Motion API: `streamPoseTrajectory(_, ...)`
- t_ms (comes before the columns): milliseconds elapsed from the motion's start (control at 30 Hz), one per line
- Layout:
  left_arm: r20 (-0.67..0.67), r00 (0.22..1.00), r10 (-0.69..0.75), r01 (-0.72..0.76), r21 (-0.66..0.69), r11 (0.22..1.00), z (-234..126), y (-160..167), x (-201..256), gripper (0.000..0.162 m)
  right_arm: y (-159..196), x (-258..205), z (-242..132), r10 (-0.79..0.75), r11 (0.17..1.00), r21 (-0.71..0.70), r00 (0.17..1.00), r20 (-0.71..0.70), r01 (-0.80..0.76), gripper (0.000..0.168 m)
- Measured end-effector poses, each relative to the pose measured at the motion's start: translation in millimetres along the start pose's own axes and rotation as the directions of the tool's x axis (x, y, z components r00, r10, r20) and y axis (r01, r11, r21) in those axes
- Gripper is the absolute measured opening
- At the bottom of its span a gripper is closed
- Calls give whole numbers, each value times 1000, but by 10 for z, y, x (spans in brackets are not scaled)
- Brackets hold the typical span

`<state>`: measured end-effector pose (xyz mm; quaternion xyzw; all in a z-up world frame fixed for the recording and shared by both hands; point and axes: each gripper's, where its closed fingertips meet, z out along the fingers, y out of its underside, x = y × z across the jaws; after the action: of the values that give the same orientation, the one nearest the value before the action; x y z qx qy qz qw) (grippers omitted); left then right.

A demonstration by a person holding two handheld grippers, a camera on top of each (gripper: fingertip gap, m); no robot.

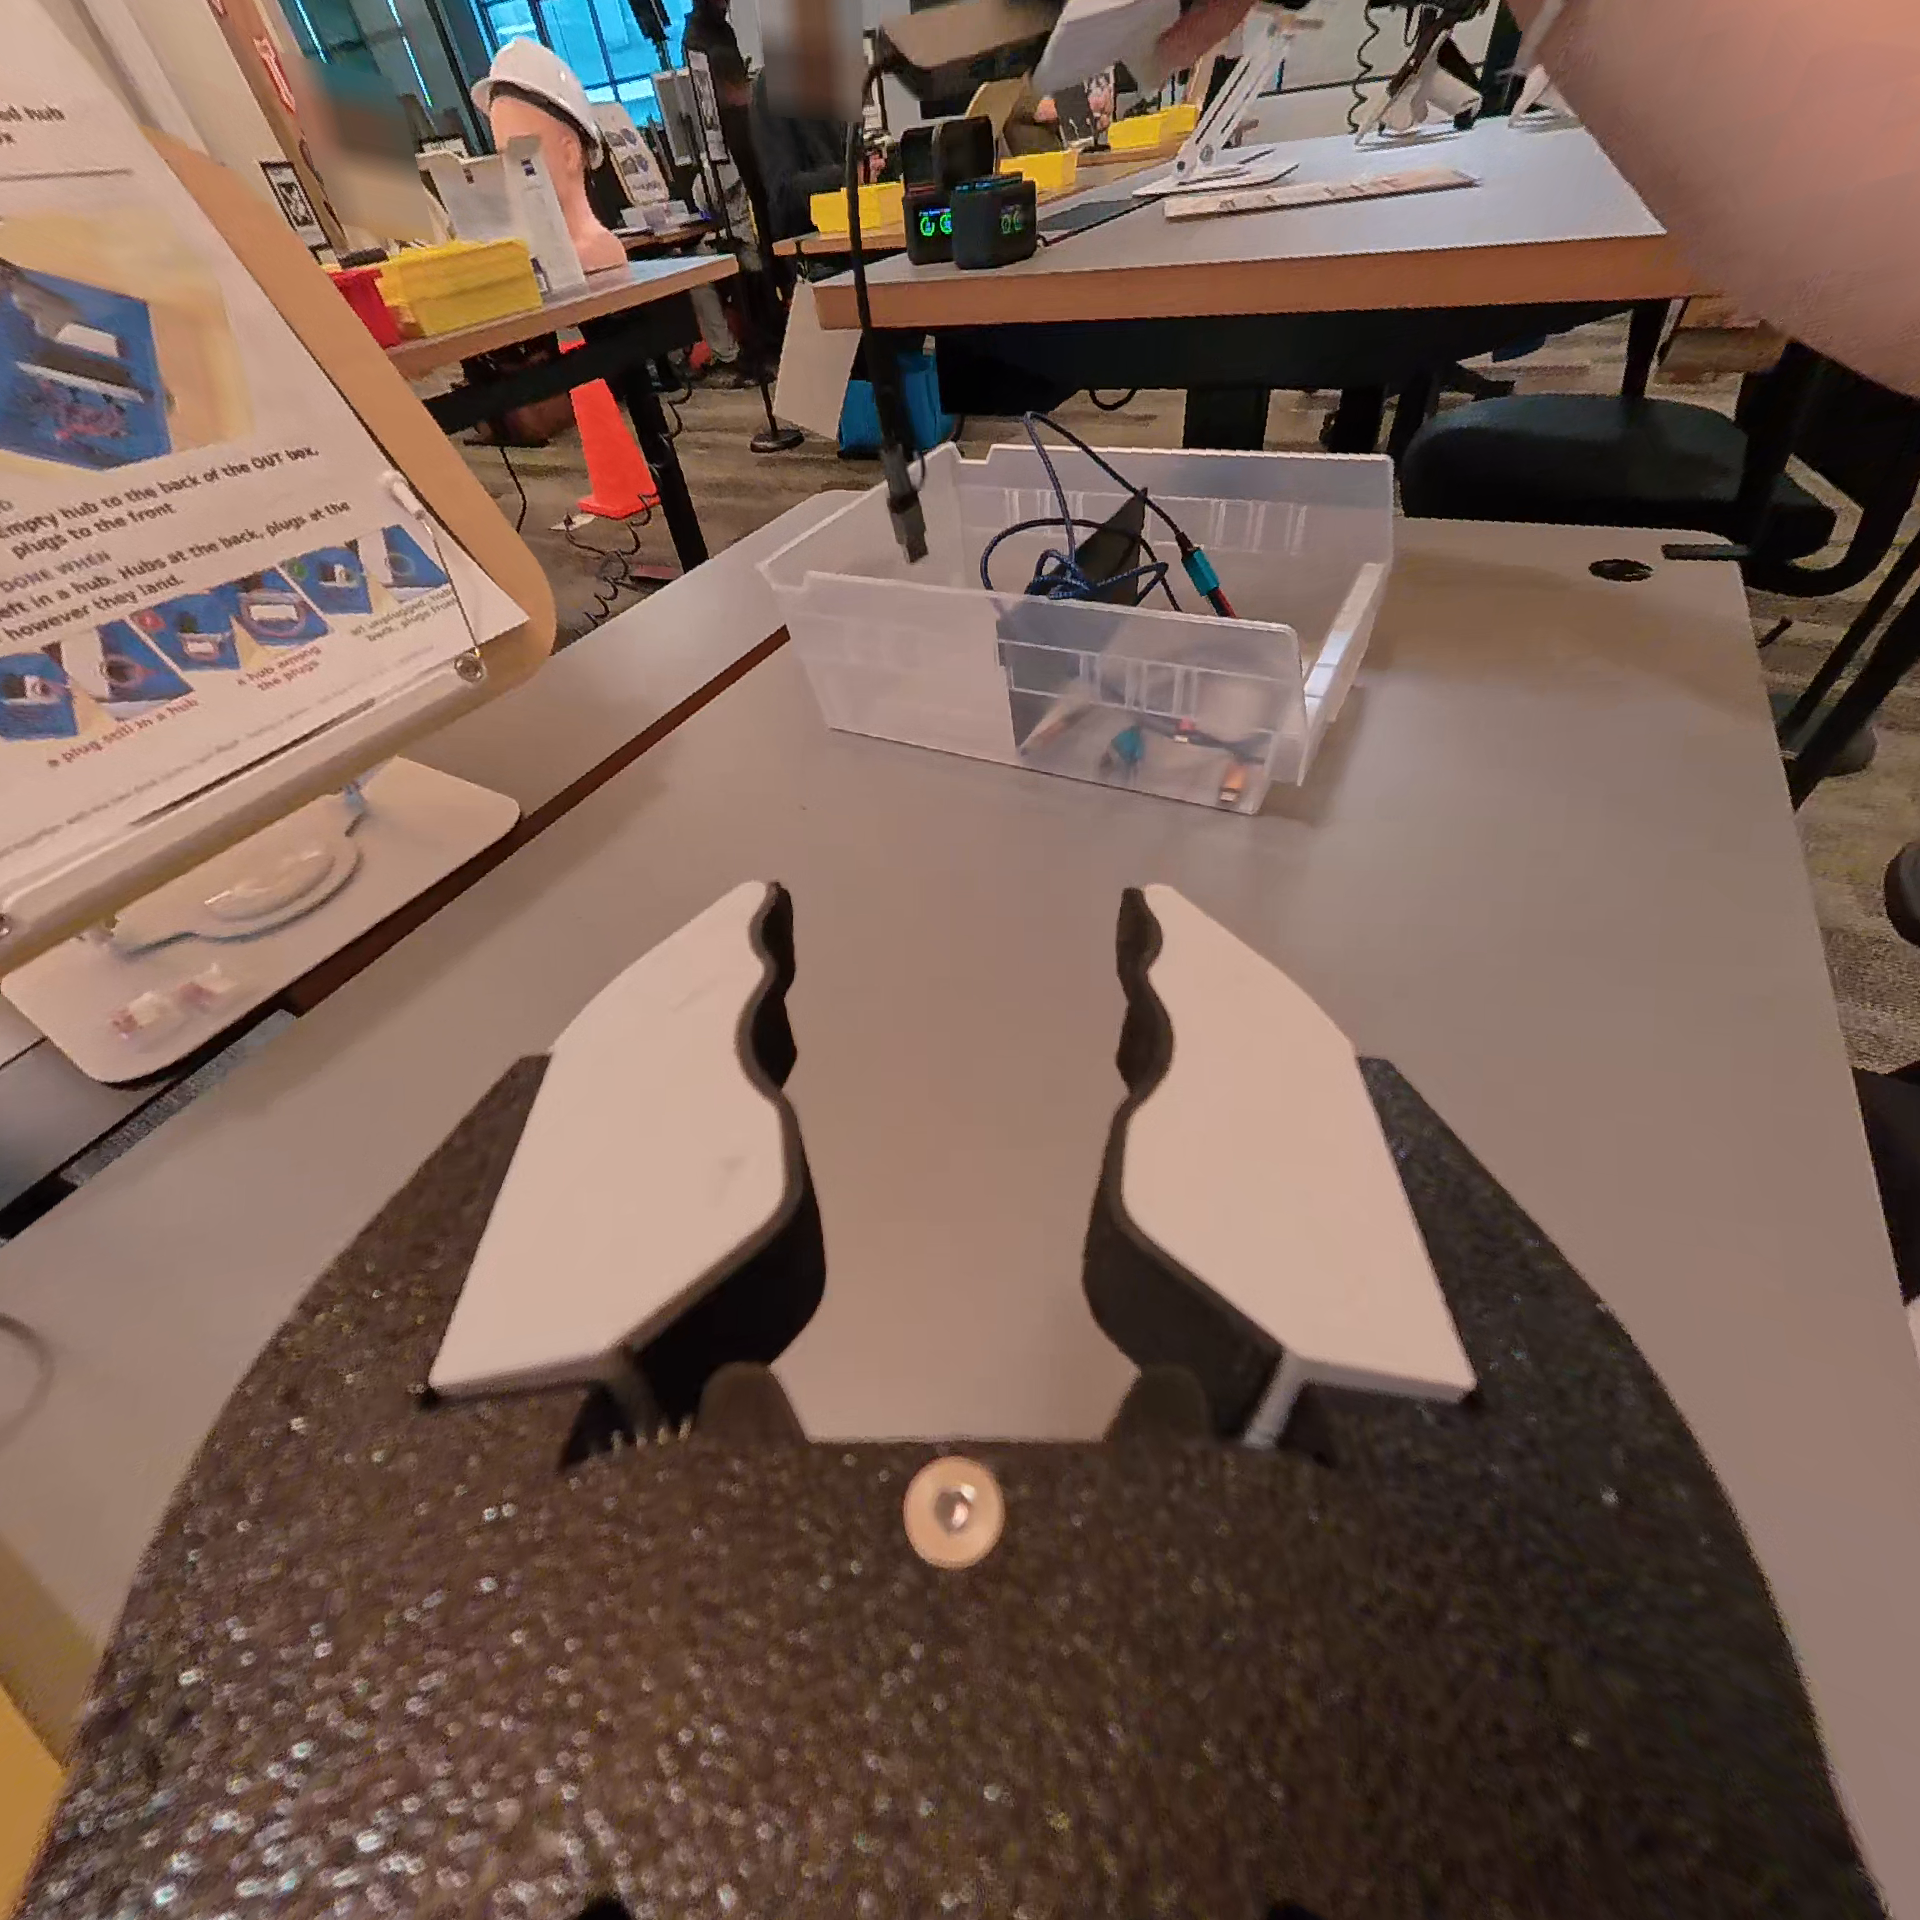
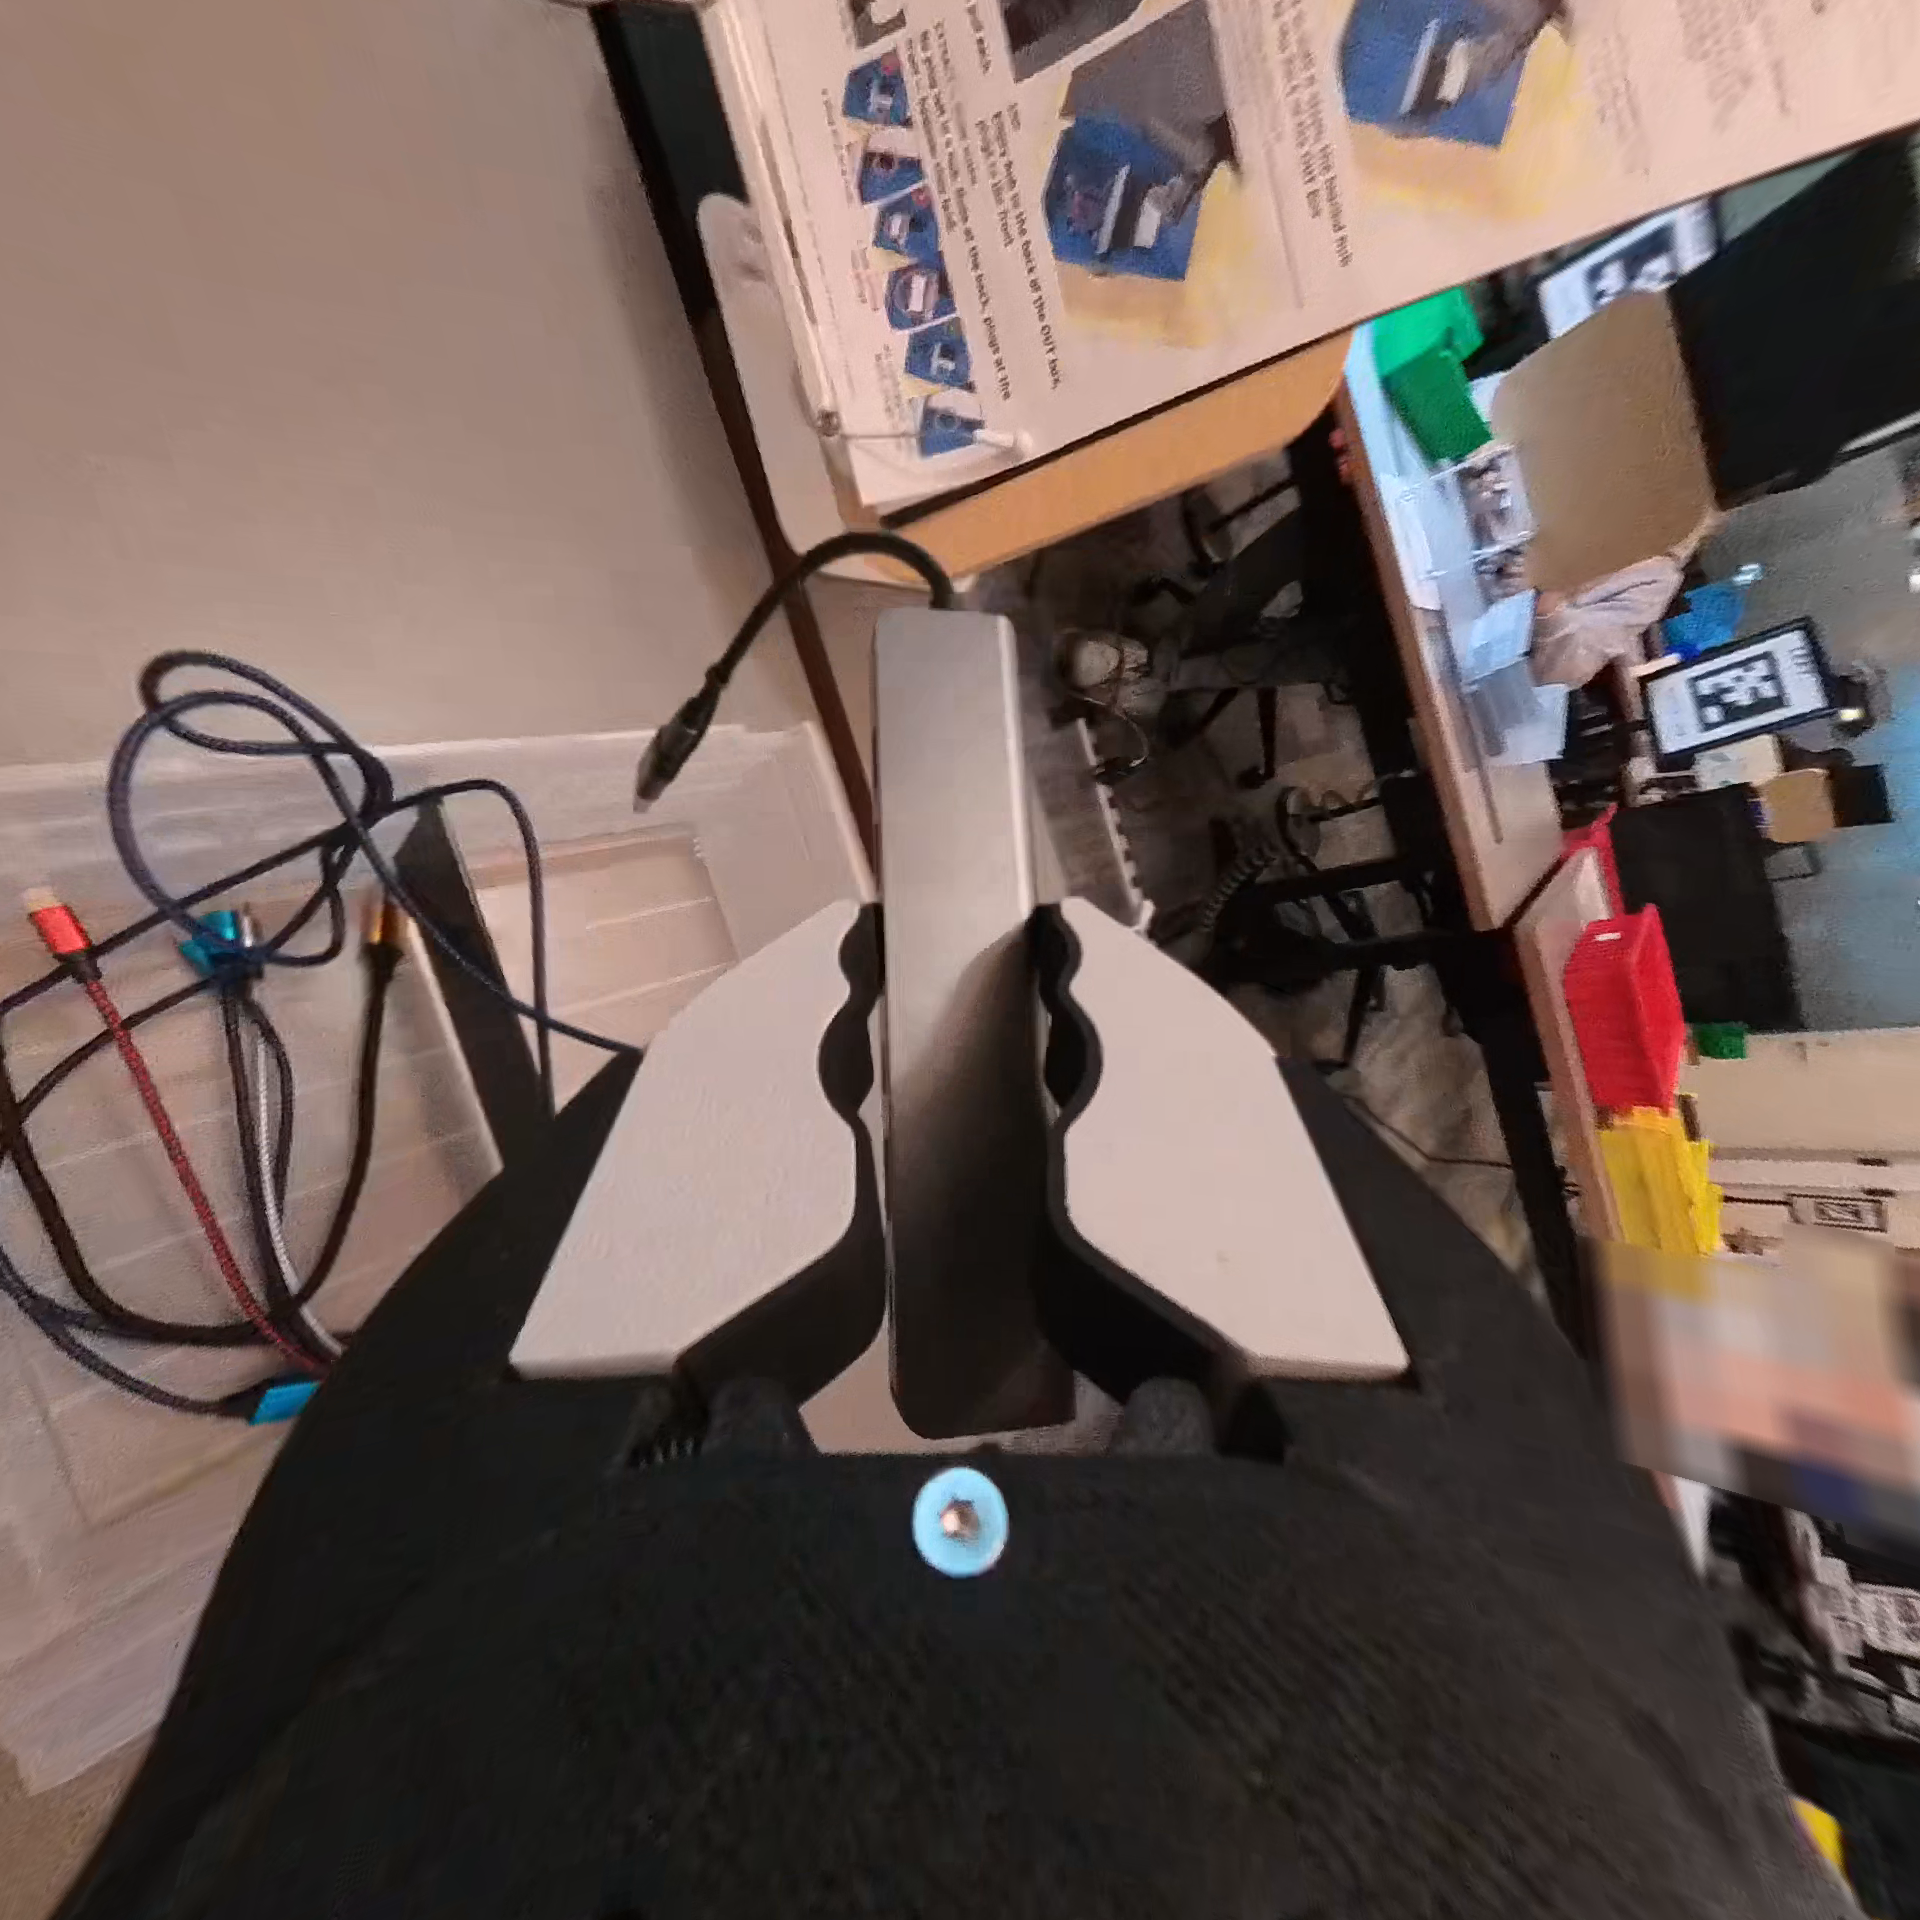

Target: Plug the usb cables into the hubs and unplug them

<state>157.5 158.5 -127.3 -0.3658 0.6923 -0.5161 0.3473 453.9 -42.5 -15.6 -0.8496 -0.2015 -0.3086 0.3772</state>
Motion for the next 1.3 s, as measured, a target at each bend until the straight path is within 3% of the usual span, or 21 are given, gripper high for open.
streamPoseTrajectory(233, -3, 1000, -8, 8, -45, 999, 25, 77, 17, 59, 527, -365, 571, -18, 979, -187, 945, 326, 83, 30)
streamPoseTrajectory(367, -1, 1000, -7, 7, -59, 998, 47, 72, 22, 58, 573, -623, 915, 70, 986, -170, 897, 437, 5, 30)
streamPoseTrajectory(600, 11, 1000, 4, -3, -90, 996, 68, 92, 30, 57, 828, -774, 1202, 106, 975, -222, 873, 476, 2, 30)
streamPoseTrajectory(700, 10, 1000, -12, 12, -86, 996, 97, 84, 22, 57, 934, -678, 1260, 109, 969, -248, 909, 402, -7, 29)
streamPoseTrajectory(800, 2, 1000, -17, 17, -89, 996, 156, 57, 27, 57, 854, -520, 1165, 141, 982, -169, 936, 323, -89, 28)
streamPoseTrajectory(900, -10, 1000, -6, 5, -110, 994, 251, 30, 49, 57, 727, -352, 927, 233, 972, -57, 945, 231, -226, 42)
streamPoseTrajectory(1033, -24, 999, -23, 20, -145, 989, 484, 1, 94, 58, 709, -227, 470, 349, 937, 52, 936, -52, -346, 50)
streamPoseTrajectory(1100, 24, 1000, -19, 23, -186, 982, 591, 46, 20, 58, 696, -443, 260, 374, 927, 65, 919, -127, -369, 50)
streamPoseTrajectory(1200, 151, 988, -37, 68, -203, 977, 614, 71, -237, 56, 548, -1059, 95, 402, 914, 89, 914, -62, -396, 52)
streamPoseTrajectory(1300, 293, 954, -64, 134, -225, 965, 391, 99, -653, 55, 286, -1575, -45, 470, 868, 182, 883, 1, -462, 51)
